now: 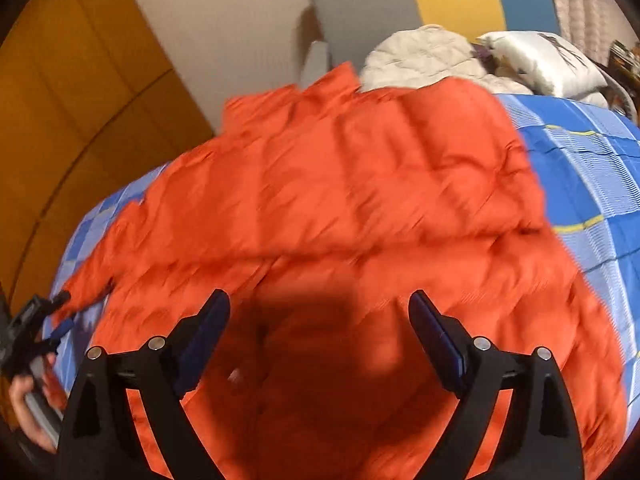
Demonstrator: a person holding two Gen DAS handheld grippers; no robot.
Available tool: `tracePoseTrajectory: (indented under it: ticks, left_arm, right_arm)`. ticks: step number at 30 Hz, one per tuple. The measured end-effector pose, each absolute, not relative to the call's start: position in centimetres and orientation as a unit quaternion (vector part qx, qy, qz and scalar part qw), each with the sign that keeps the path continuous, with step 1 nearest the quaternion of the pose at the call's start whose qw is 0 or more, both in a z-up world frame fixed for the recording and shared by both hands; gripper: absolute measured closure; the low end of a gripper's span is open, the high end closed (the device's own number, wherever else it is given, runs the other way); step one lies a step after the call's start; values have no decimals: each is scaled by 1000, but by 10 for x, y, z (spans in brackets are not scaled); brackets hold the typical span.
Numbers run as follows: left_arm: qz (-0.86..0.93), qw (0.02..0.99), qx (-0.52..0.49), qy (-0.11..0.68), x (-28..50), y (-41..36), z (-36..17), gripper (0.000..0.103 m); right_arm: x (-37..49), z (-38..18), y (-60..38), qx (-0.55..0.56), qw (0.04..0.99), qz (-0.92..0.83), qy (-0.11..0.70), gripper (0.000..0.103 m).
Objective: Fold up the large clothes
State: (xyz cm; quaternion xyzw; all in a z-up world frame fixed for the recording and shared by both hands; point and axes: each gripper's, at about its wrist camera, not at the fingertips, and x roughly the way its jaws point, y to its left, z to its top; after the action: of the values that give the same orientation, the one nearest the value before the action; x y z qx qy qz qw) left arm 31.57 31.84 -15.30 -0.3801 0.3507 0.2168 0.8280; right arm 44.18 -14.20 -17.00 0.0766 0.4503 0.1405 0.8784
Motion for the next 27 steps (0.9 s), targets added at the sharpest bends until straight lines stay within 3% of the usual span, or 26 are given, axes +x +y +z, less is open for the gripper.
tracePoseTrajectory:
  ticks: [6, 16, 19, 20, 21, 23, 27]
  left_arm:
    - [255, 775, -493, 304, 262, 409, -179, 43]
    - [284, 705, -605, 238, 246, 461, -214, 43]
    - [292, 705, -603, 233, 247, 468, -217, 50]
    - [295, 707, -598, 235, 249, 469, -216, 58]
    - [293, 711, -594, 237, 251, 470, -216, 77]
    - [286, 720, -583, 243, 254, 473, -214, 91]
    - [274, 778, -514, 236, 262, 462, -175, 97]
  right_arm:
    - [422, -172, -106, 42, 873, 165, 458, 13]
    - [415, -167, -89, 25, 873, 162, 459, 13]
    - [415, -166, -88, 23, 874, 160, 458, 13]
    - [415, -167, -88, 22, 874, 156, 459, 13]
    - [416, -168, -88, 22, 874, 154, 460, 13]
    - [419, -172, -89, 21, 873, 148, 464, 13]
    - [422, -181, -90, 16, 871, 140, 470, 13]
